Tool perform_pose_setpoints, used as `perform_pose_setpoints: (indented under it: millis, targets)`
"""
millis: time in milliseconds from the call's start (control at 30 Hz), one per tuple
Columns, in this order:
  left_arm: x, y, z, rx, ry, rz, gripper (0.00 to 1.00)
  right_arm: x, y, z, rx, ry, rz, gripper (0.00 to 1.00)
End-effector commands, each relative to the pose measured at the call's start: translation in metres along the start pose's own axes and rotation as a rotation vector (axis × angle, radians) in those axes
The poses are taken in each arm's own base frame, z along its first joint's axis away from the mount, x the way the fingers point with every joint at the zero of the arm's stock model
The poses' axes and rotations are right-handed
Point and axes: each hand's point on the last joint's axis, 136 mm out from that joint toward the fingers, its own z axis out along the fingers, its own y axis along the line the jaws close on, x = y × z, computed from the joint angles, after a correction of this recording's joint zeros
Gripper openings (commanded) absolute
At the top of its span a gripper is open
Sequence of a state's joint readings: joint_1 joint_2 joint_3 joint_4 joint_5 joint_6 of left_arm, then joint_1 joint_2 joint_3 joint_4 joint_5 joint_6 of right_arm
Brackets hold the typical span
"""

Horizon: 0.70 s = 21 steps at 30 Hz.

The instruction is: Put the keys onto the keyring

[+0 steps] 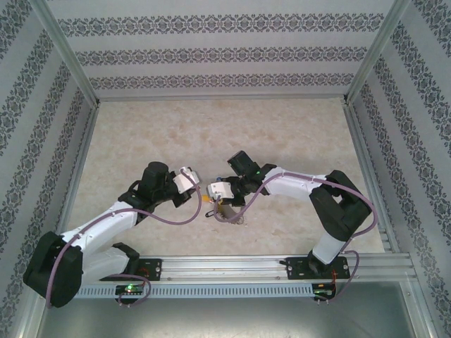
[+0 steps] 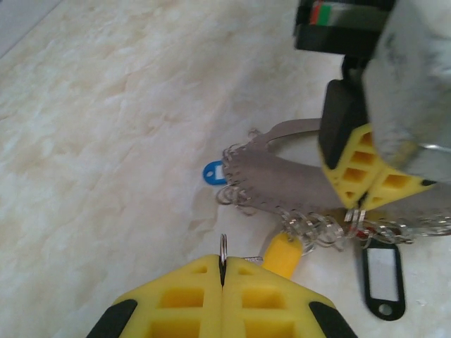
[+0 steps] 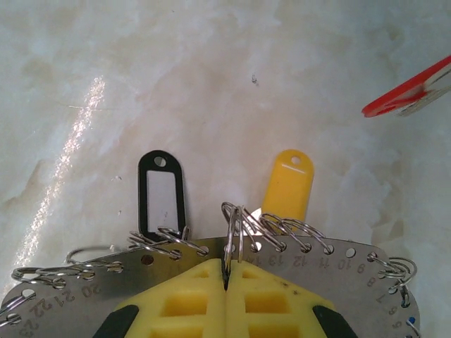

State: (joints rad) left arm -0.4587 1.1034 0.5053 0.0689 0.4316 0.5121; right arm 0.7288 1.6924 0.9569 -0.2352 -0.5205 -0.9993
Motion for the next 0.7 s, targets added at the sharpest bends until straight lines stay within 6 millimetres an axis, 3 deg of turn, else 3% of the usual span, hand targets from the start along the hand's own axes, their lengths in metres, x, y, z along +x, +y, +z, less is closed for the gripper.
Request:
perform_pose_setpoints:
  millis: [0, 133, 333, 667]
  targets:
    - [-0.007, -0.021, 0.006, 0.108, -0.077, 0.098, 0.0, -0.004, 0.001, -0.011, 0.024, -0.02, -0.003, 0.0]
    - [-0.011, -0.024, 0.021, 0.113, -0.182, 0.226, 0.0, -0.012, 0.011, -0.02, -0.003, -0.048, -0.025, 0.0]
    - [-0.016, -0.043, 0.042, 0.301, -0.223, 0.32, 0.0, -0.017, 0.022, -0.023, -0.052, -0.069, -0.011, 0.0]
    - [-0.019, -0.057, 0.044, 0.422, -0.253, 0.332, 0.0, -0.014, 0.017, -0.017, -0.08, -0.053, 0.013, 0.0]
